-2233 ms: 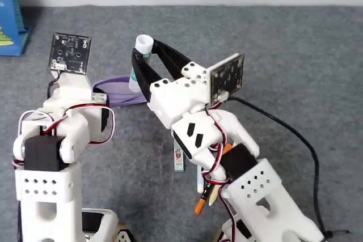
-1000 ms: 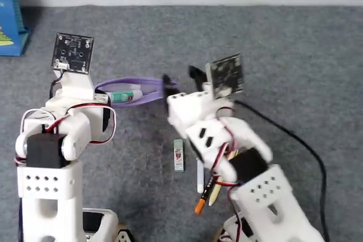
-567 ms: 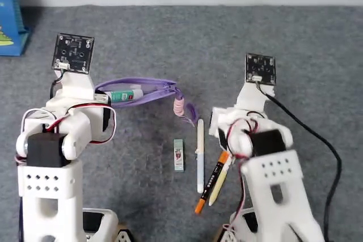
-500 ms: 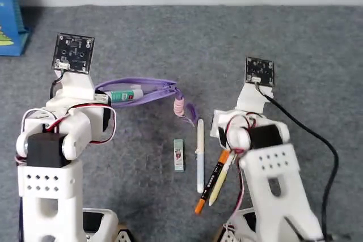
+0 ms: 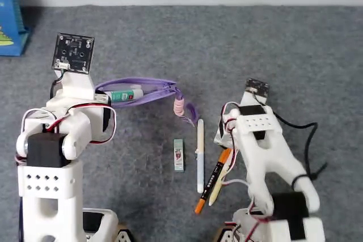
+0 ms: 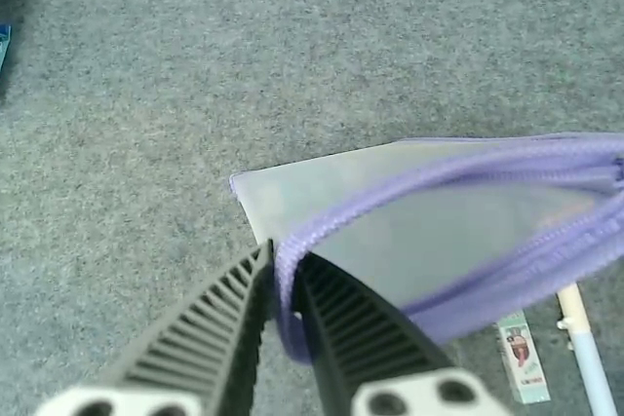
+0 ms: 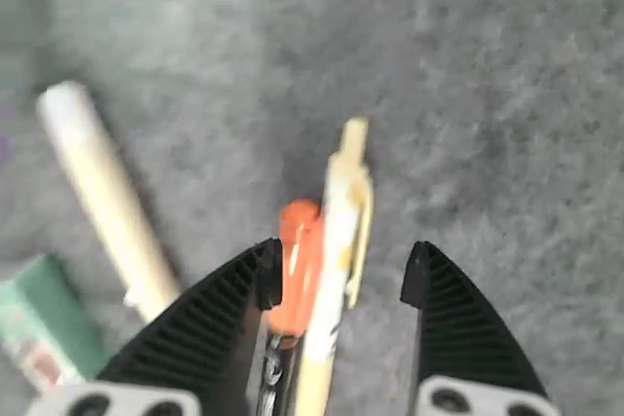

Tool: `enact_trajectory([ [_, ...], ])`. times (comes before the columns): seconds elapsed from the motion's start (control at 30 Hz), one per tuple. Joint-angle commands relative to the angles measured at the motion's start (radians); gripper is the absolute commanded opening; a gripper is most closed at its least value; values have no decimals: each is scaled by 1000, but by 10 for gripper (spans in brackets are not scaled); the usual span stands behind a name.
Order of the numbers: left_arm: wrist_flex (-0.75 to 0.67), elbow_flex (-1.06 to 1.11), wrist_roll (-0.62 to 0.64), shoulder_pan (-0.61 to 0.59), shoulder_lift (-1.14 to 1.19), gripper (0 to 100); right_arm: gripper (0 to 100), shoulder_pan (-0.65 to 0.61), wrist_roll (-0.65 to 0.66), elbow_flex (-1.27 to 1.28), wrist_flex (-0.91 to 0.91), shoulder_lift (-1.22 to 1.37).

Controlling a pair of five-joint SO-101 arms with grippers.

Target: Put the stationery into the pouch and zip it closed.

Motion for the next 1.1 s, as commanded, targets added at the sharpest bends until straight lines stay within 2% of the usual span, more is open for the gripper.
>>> enact_trajectory([
  [0.0,9,12,9,6,17,12,198,31,-3,-12,-33,38],
  [0.37,9,13,9,6,17,12,195,31,-3,-14,-70,65],
  [0.6,11,13,9,5,17,12,3,25,-3,-14,-84,58],
  [0.87,11,13,9,5,17,12,9,22,14,-34,-77,38],
  [1.07,11,13,9,5,17,12,8,22,87,-35,-64,-143],
])
